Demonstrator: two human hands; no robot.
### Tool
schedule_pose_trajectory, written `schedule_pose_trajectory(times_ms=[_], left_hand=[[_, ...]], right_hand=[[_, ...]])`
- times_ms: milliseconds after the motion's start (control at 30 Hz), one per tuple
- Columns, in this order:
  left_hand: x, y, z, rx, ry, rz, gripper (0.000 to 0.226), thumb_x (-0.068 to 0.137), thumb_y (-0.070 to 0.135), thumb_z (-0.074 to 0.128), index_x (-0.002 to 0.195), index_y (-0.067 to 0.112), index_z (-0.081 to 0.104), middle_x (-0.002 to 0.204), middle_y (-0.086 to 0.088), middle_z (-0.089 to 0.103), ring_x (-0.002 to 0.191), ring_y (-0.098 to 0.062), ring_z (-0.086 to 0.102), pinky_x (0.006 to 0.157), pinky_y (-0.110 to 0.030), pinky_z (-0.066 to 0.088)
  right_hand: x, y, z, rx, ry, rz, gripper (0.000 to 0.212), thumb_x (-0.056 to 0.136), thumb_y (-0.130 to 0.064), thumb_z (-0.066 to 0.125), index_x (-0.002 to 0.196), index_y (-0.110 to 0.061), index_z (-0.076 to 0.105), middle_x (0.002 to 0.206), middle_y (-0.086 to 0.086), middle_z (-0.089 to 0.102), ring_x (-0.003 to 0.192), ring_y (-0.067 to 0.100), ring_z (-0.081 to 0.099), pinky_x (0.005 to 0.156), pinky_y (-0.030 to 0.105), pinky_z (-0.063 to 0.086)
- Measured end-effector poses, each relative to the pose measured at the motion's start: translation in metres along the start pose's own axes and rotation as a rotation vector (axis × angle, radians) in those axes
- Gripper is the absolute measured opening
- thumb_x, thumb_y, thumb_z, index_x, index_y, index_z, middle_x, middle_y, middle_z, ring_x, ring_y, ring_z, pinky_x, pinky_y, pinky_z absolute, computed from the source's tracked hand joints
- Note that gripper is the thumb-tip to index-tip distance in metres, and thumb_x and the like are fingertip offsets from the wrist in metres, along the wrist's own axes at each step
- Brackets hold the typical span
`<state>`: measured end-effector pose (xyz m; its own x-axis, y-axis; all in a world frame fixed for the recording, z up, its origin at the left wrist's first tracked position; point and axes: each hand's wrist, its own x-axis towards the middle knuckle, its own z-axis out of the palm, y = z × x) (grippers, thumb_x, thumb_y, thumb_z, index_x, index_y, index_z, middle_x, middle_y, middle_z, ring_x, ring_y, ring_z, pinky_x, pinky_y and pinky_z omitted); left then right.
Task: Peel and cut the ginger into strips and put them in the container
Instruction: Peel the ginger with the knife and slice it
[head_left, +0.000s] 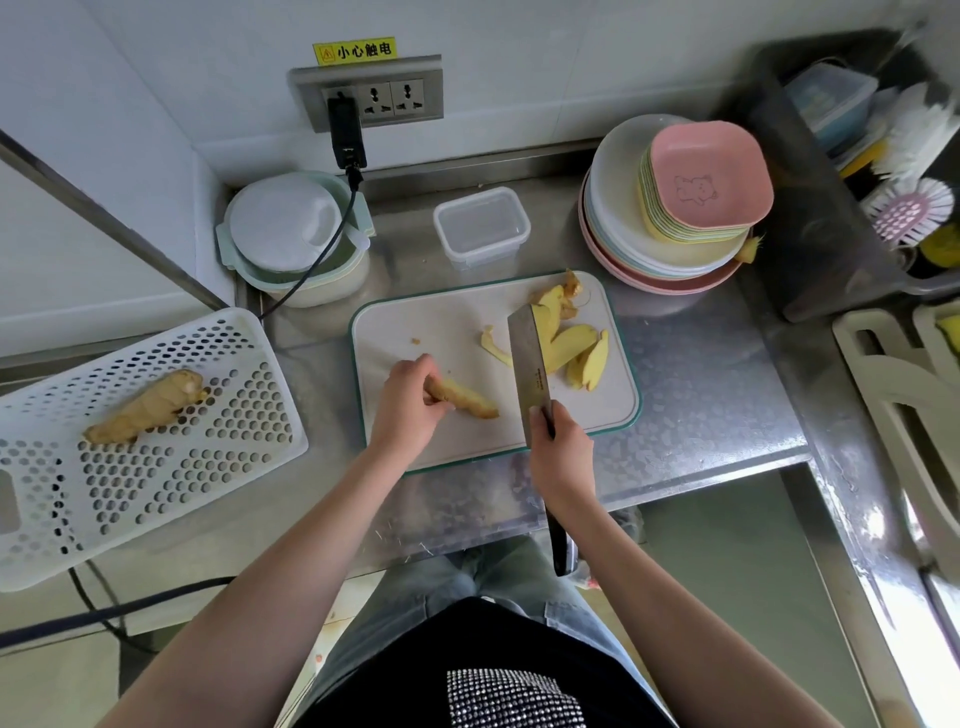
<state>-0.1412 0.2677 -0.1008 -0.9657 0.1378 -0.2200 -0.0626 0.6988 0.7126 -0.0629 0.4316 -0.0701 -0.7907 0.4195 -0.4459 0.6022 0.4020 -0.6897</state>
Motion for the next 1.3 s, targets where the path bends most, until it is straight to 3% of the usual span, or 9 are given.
schedule_pose_trajectory(times_ms=[167, 267, 367, 533, 667, 933, 1000, 1167, 1300], left_hand=[[-0.012, -0.005, 0.010, 0.039, 0.057, 0.075, 0.043, 0.066, 0.007, 0.080, 0.095, -0.001, 0.049, 0.106, -0.014, 0.056, 0.090, -0.027, 0.059, 0.069, -0.028, 0.043], [-0.012, -0.006, 0.007, 0.013, 0.050, 0.038, 0.049, 0.065, 0.013, 0.082, 0.094, 0.008, 0.044, 0.101, -0.009, 0.056, 0.084, -0.026, 0.056, 0.066, -0.032, 0.041], [-0.010, -0.007, 0.001, 0.032, -0.007, 0.001, 0.055, 0.064, 0.020, 0.085, 0.110, 0.010, 0.056, 0.102, -0.004, 0.053, 0.086, -0.016, 0.051, 0.072, -0.024, 0.037], [-0.013, -0.006, -0.001, 0.085, -0.009, -0.021, 0.045, 0.064, 0.017, 0.085, 0.104, 0.010, 0.066, 0.105, -0.007, 0.047, 0.089, -0.020, 0.053, 0.075, -0.017, 0.033], [-0.020, 0.001, 0.008, 0.020, 0.095, -0.069, 0.048, 0.062, 0.019, 0.087, 0.096, 0.004, 0.056, 0.100, -0.005, 0.042, 0.078, -0.016, 0.045, 0.063, -0.021, 0.029], [-0.020, 0.019, 0.017, 0.185, -0.073, -0.137, 0.048, 0.078, 0.044, 0.070, 0.105, 0.015, 0.043, 0.074, 0.001, 0.057, 0.066, -0.018, 0.053, 0.045, -0.025, 0.028], [-0.015, 0.023, 0.016, 0.071, -0.107, -0.262, 0.044, 0.081, 0.040, 0.069, 0.107, 0.015, 0.043, 0.083, -0.002, 0.057, 0.070, -0.019, 0.054, 0.046, -0.024, 0.031], [-0.003, 0.020, 0.023, -0.576, -0.129, -0.568, 0.045, 0.077, 0.017, 0.073, 0.112, 0.032, 0.049, 0.116, -0.006, 0.057, 0.097, -0.025, 0.062, 0.061, -0.035, 0.059], [0.004, 0.026, 0.031, -0.701, -0.140, -0.608, 0.048, 0.075, 0.013, 0.076, 0.112, 0.022, 0.047, 0.114, -0.013, 0.057, 0.076, -0.022, 0.064, 0.055, -0.028, 0.053]], right_hand=[[0.000, 0.001, -0.001, 0.004, -0.002, 0.039, 0.032, 0.101, -0.031, 0.039, 0.076, -0.011, 0.041, 0.067, 0.004, 0.050, 0.057, 0.017, 0.041, 0.050, 0.031, 0.031], [-0.001, 0.001, 0.000, -0.005, -0.005, 0.031, 0.033, 0.101, -0.031, 0.039, 0.073, -0.015, 0.039, 0.066, 0.002, 0.048, 0.056, 0.016, 0.042, 0.050, 0.031, 0.031], [-0.003, 0.001, 0.001, 0.014, -0.007, 0.028, 0.035, 0.102, -0.030, 0.039, 0.069, -0.018, 0.036, 0.064, 0.001, 0.046, 0.056, 0.016, 0.040, 0.051, 0.031, 0.030], [-0.003, 0.000, 0.003, 0.004, -0.007, 0.019, 0.034, 0.102, -0.030, 0.040, 0.070, -0.019, 0.037, 0.066, 0.001, 0.049, 0.057, 0.014, 0.043, 0.050, 0.028, 0.032], [-0.003, 0.000, 0.003, 0.020, 0.004, 0.015, 0.035, 0.102, -0.029, 0.040, 0.070, -0.017, 0.037, 0.066, 0.001, 0.048, 0.058, 0.017, 0.042, 0.051, 0.029, 0.031], [-0.001, 0.003, 0.008, -0.002, -0.021, 0.020, 0.032, 0.101, -0.028, 0.041, 0.074, -0.011, 0.040, 0.066, 0.003, 0.047, 0.058, 0.017, 0.040, 0.051, 0.029, 0.030], [-0.001, 0.004, 0.008, -0.009, -0.030, 0.024, 0.032, 0.101, -0.028, 0.041, 0.076, -0.009, 0.041, 0.067, 0.004, 0.048, 0.059, 0.018, 0.042, 0.051, 0.030, 0.030], [-0.001, 0.010, 0.004, 0.037, 0.004, 0.021, 0.033, 0.101, -0.028, 0.041, 0.074, -0.010, 0.039, 0.065, 0.005, 0.046, 0.058, 0.019, 0.039, 0.051, 0.031, 0.028], [0.005, 0.014, -0.002, 0.067, 0.053, 0.029, 0.033, 0.101, -0.028, 0.042, 0.075, -0.008, 0.040, 0.064, 0.005, 0.047, 0.058, 0.019, 0.039, 0.052, 0.032, 0.028]])
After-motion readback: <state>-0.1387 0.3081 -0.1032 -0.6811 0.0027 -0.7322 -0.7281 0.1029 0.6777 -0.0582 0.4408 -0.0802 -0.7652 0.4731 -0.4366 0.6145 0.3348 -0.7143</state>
